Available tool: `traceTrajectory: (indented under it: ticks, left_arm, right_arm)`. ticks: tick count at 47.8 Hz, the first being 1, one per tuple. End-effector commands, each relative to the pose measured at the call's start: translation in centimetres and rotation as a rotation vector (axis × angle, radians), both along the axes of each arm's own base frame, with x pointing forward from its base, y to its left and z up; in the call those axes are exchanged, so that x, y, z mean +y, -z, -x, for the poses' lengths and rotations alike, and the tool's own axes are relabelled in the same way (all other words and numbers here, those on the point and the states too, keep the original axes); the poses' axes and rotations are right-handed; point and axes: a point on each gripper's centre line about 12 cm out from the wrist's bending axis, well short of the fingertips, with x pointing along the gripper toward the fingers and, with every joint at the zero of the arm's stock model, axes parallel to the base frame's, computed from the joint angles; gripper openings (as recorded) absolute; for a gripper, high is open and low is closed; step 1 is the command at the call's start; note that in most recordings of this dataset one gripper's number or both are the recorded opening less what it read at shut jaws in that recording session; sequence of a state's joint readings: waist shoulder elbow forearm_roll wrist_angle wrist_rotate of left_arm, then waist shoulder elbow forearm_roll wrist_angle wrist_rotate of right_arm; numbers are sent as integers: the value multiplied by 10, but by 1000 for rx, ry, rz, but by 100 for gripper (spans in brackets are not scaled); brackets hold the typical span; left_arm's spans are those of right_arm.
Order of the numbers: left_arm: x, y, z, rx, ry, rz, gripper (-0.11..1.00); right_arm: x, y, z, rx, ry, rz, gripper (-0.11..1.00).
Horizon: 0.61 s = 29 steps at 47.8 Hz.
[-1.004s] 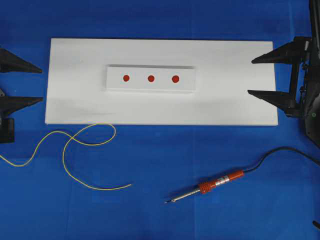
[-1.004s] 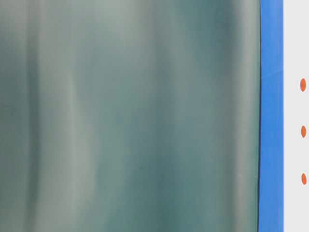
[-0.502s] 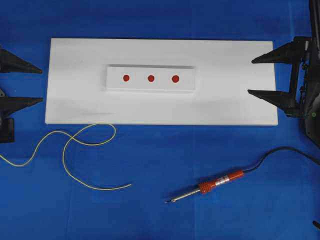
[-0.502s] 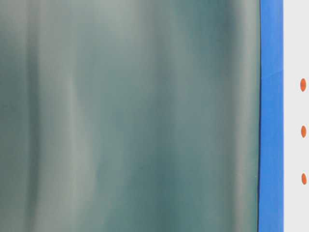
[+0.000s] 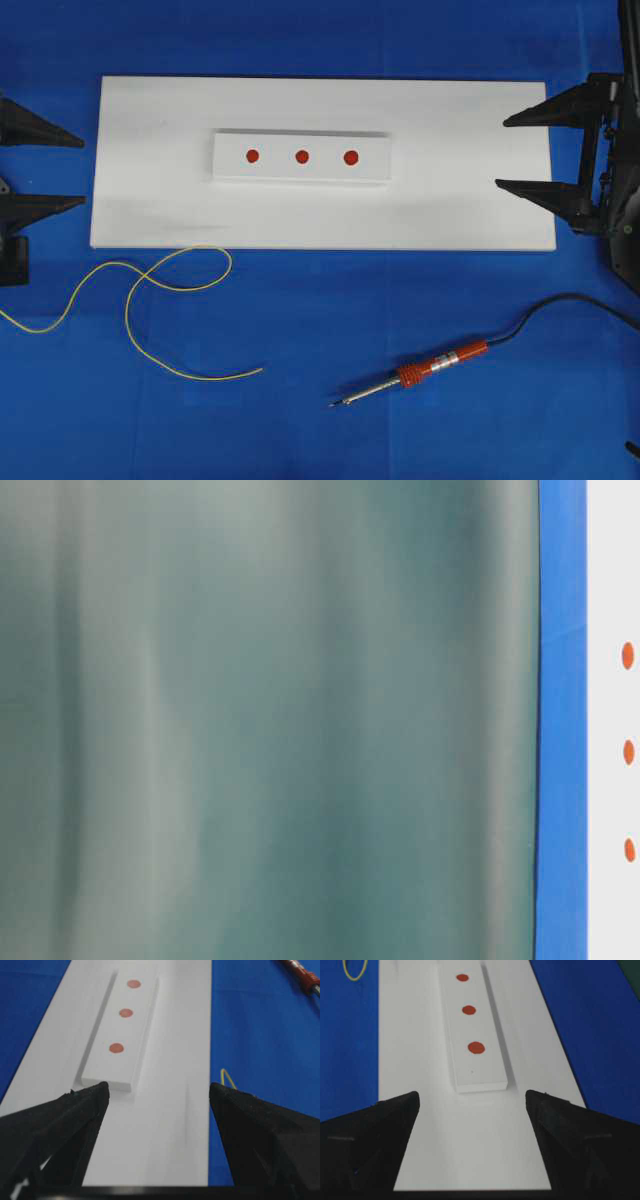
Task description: Touch the tip of the soldering iron to the tip of the solder at the mark.
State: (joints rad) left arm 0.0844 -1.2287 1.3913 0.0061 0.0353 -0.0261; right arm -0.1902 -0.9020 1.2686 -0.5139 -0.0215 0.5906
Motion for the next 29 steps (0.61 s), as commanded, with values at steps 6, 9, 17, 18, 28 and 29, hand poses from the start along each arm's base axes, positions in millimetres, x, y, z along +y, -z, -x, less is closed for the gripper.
traceTrajectory:
  ticks: [6,9,17,18,28,29]
  left_arm:
    - [-1,-3,-2,-6,11,1,76]
    - [-2,-3,-2,-6,12,1,76]
    - [-2,-3,-2,-6,14,1,76]
    - [-2,-3,-2,-6,14,1,76]
    - [-2,-3,-2,-6,14,1,76]
    - [-2,-3,-2,-6,14,1,76]
  right_arm:
    - [-1,-4,-2,-11,2,-2,82]
    - [-1,-4,-2,-10,1,-1,82]
    - [-1,-3,-2,-9,2,-2,82]
    - [-1,-3,-2,-9,2,-2,82]
    - [-1,-2,-2,-4,1,-3,82]
    - [-1,-1,-2,-3,1,-3,82]
